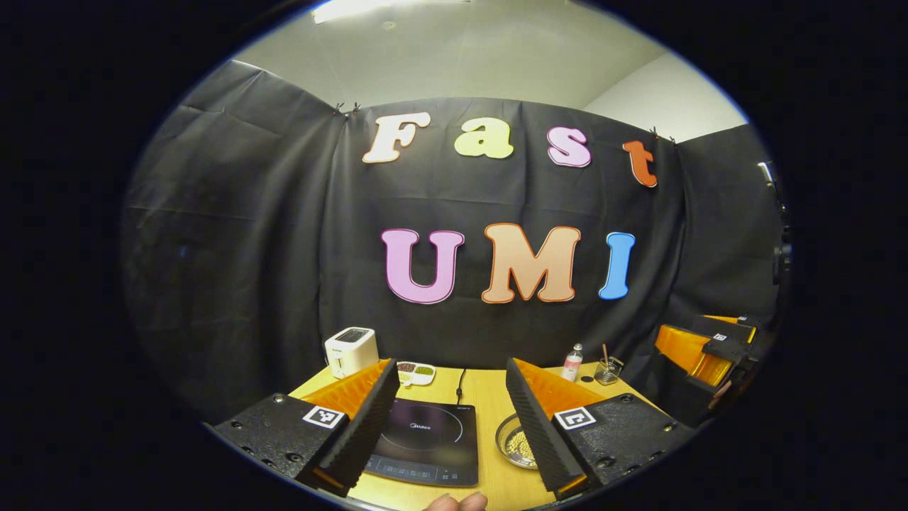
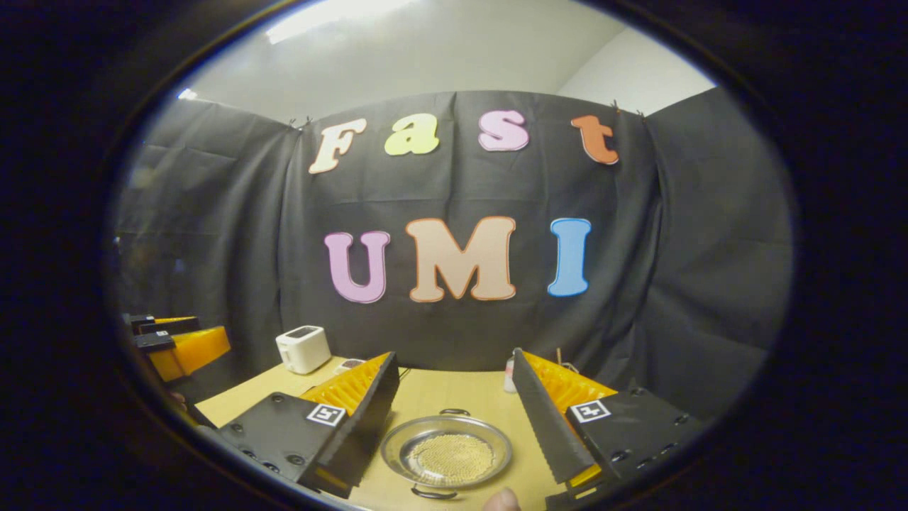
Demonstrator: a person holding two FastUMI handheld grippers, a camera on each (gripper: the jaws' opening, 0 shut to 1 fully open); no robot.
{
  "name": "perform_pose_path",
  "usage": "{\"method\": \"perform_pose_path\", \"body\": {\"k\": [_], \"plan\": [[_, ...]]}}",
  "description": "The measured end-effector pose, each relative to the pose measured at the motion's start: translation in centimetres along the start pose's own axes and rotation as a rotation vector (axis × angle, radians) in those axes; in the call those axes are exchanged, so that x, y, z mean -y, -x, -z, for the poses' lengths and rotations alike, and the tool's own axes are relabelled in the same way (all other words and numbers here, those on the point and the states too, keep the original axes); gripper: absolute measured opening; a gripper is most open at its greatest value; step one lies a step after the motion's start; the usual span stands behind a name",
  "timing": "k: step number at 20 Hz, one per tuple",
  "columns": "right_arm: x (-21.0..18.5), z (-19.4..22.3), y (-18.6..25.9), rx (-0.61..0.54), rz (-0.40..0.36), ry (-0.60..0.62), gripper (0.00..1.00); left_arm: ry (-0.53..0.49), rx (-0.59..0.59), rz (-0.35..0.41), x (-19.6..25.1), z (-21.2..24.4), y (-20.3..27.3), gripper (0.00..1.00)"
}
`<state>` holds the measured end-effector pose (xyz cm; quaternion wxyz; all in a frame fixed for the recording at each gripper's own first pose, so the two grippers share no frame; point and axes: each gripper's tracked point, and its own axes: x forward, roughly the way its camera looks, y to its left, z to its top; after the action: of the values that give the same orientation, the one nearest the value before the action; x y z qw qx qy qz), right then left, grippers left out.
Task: First push the handle of the pot to place it horizontally, then grasp the pot with both hands and set it on the induction cooktop.
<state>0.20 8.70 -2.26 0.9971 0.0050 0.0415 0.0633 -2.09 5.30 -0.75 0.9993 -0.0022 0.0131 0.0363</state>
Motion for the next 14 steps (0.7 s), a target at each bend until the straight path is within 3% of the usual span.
{"method": "perform_pose_path", "body": {"k": [1,4,9,10,11,13,14], "plan": [[-0.4,0.5,-0.2,-0.019,-0.001,-0.008,0.98,0.002,-0.001,0.004,-0.3,0.1,-0.1,0.92],[-1.4,2.4,-1.1,-0.074,0.002,-0.019,0.75,-0.001,-0.007,0.015,-1.2,0.5,-0.5,0.92],[-2.2,5.7,-1.8,-0.182,0.033,-0.031,0.63,0.016,-0.021,0.009,-3.3,1.2,-0.8,0.92],[-2.0,6.8,-1.8,-0.202,0.043,-0.020,0.58,0.024,-0.021,0.010,-3.6,1.4,-0.8,0.87],[-2.0,7.2,-1.8,-0.218,0.045,-0.017,0.44,0.032,-0.022,0.009,-3.9,1.5,-0.7,0.92],[-2.2,8.2,-1.9,-0.252,0.055,-0.007,0.49,0.043,-0.027,0.005,-4.7,1.9,-0.5,0.87],[-1.9,9.1,-1.9,-0.271,0.068,0.000,0.37,0.050,-0.028,0.001,-5.0,2.1,-0.4,0.87]]}}
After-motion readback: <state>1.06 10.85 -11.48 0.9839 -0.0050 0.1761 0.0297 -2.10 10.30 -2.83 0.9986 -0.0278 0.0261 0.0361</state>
